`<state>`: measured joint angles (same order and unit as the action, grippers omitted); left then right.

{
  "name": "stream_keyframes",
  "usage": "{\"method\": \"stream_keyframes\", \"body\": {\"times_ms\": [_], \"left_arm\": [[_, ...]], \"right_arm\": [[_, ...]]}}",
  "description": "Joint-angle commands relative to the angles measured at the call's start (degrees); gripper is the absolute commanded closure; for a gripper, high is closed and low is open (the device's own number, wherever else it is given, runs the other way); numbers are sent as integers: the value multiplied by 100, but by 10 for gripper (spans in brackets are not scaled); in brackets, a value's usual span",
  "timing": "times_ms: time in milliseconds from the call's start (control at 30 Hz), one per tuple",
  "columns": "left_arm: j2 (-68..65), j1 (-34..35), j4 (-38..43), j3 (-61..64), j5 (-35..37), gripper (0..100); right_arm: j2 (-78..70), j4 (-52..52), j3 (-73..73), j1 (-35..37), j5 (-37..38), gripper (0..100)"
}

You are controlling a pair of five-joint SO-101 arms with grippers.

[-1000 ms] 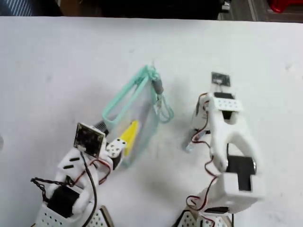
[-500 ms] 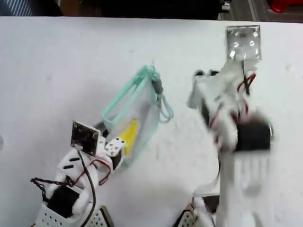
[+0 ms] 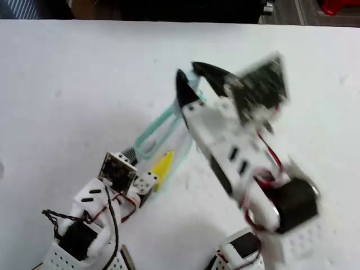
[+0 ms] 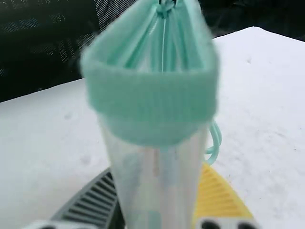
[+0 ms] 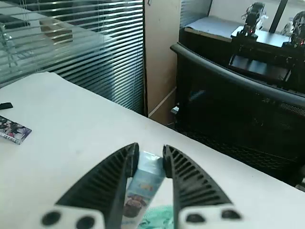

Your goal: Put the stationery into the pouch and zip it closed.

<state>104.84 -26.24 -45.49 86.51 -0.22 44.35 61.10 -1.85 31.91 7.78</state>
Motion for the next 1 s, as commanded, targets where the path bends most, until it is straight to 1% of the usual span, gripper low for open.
{"method": "stream_keyframes", "body": {"times_ms": [0, 200, 367, 467, 700, 800, 967], "left_arm": [[4, -75, 62, -53, -53, 832], [4, -75, 79, -53, -53, 834], [4, -75, 88, -53, -35, 833], [4, -75, 88, -53, -35, 833], [4, -75, 88, -53, -35, 834], [4, -75, 88, -53, -35, 834], [4, -75, 88, -53, -35, 834]], "right_arm": [[-268, -259, 167, 277, 70, 981], [-602, 136, 167, 664, 88, 981], [-602, 787, 167, 673, 97, 981], [-646, 1007, 132, 681, 97, 981], [-593, 558, -695, 690, 97, 981], [-453, 585, -703, 699, 105, 981], [224, 585, -730, 699, 105, 981]]}}
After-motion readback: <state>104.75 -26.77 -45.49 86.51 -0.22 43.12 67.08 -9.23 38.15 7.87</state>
